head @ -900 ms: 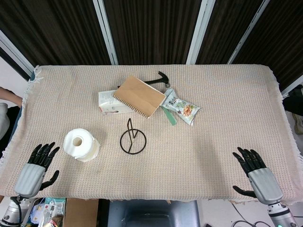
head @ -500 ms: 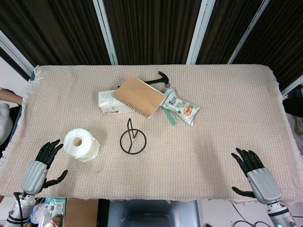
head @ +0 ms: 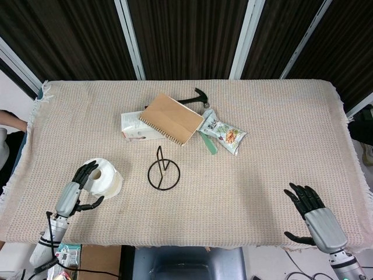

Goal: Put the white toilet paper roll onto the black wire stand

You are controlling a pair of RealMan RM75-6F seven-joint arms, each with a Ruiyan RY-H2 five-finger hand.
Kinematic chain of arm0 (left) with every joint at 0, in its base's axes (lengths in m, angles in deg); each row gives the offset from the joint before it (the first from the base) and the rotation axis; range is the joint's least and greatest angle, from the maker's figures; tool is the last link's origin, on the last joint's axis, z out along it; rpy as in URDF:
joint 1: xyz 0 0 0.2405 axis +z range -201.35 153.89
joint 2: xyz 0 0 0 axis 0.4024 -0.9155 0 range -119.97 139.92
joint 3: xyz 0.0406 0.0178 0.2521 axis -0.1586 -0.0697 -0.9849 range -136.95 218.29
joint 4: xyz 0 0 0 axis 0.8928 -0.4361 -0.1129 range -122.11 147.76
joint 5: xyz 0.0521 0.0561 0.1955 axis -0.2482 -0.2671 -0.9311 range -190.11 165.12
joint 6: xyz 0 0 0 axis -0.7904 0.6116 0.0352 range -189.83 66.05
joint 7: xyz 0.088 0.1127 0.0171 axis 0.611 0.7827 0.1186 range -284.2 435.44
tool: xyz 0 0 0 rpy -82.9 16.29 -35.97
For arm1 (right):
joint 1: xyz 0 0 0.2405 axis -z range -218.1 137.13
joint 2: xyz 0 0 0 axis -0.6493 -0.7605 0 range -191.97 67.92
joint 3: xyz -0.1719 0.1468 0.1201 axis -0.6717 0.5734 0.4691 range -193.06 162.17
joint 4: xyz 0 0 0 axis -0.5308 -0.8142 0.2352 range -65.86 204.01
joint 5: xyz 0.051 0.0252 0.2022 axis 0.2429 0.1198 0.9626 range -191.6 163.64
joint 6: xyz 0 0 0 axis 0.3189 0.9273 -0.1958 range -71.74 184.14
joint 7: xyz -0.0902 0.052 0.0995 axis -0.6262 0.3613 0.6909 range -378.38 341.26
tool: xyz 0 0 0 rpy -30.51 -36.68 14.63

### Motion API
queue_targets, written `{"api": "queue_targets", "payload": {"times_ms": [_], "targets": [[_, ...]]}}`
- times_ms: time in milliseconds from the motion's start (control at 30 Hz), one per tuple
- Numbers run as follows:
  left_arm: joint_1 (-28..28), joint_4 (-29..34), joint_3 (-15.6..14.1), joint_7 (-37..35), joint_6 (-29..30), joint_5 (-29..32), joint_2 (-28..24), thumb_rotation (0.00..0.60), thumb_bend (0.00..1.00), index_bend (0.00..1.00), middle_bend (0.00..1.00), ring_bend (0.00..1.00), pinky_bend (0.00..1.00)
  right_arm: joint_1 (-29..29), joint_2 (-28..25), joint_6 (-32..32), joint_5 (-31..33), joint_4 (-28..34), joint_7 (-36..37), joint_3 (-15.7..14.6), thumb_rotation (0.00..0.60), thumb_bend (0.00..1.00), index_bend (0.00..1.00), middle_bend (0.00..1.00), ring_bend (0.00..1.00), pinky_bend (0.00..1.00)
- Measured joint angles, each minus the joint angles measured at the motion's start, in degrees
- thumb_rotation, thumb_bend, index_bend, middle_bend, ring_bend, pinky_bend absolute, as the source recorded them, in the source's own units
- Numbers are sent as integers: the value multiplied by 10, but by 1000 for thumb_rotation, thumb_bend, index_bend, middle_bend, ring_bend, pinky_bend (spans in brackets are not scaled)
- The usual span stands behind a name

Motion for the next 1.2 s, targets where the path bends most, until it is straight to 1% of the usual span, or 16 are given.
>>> {"api": "queue_targets", "payload": {"times_ms": [233, 300, 333, 367, 400, 433, 467, 500, 533, 600, 667, 733, 800, 867, 1033, 1200], "targets": [[-17, -51, 8, -9, -20, 18, 38, 600, 305, 0, 0, 0, 0, 2, -5, 4, -3, 3, 5, 0, 600, 113, 0, 0, 0, 0], [-19, -65, 12, -4, -22, 24, 48, 600, 301, 0, 0, 0, 32, 2, -5, 3, -3, 3, 6, -1, 600, 113, 0, 0, 0, 0], [-19, -71, 15, 0, -22, 28, 53, 600, 304, 0, 0, 0, 89, 2, -6, 1, -3, 3, 6, -1, 600, 113, 0, 0, 0, 0], [-19, -79, 20, 4, -21, 34, 61, 600, 313, 0, 0, 2, 188, 2, -6, 0, -3, 3, 6, -1, 600, 113, 0, 0, 0, 0], [-19, -85, 23, 6, -20, 39, 67, 600, 325, 0, 10, 33, 308, 2, -7, -1, -3, 4, 6, -2, 600, 113, 0, 0, 0, 0], [-19, -90, 27, 6, -20, 45, 72, 600, 334, 1, 37, 77, 395, 1, -8, -3, -3, 5, 6, -2, 600, 113, 0, 0, 0, 0], [-19, -94, 31, 7, -23, 53, 76, 600, 351, 28, 118, 174, 518, 1, -8, -5, -3, 6, 6, -3, 600, 113, 0, 0, 0, 0], [-19, -97, 35, 10, -25, 58, 79, 600, 374, 84, 232, 286, 619, 1, -9, -6, -4, 7, 7, -3, 600, 113, 0, 0, 0, 0], [-19, -100, 37, 15, -26, 62, 82, 600, 402, 152, 332, 365, 684, 1, -10, -6, -5, 7, 8, -4, 600, 113, 0, 0, 0, 0], [-19, -107, 40, 32, -29, 68, 87, 600, 522, 334, 513, 500, 799, 1, -11, -5, -7, 8, 10, -5, 600, 114, 0, 0, 0, 0], [-19, -113, 46, 53, -27, 74, 95, 600, 647, 462, 629, 596, 885, 2, -12, -3, -8, 9, 12, -5, 600, 114, 0, 0, 0, 0], [-19, -115, 51, 68, -21, 79, 101, 600, 748, 561, 724, 680, 959, 2, -13, -2, -10, 9, 15, -5, 600, 113, 0, 0, 0, 0], [-18, -109, 57, 72, -11, 82, 102, 600, 824, 640, 811, 752, 997, 2, -14, -1, -12, 9, 17, -6, 600, 113, 0, 0, 0, 0], [-16, -102, 62, 72, 7, 81, 101, 600, 870, 680, 860, 797, 1000, 2, -16, -1, -14, 9, 19, -8, 600, 113, 0, 0, 0, 0], [-15, -90, 75, 78, 83, 68, 95, 600, 900, 694, 879, 818, 1000, 4, -20, 0, -18, 12, 23, -11, 600, 113, 0, 0, 0, 0], [-16, -38, 98, 94, 185, 42, 69, 600, 904, 695, 880, 819, 1000, 3, -23, -5, -20, 14, 24, -14, 600, 113, 0, 0, 0, 0]]}}
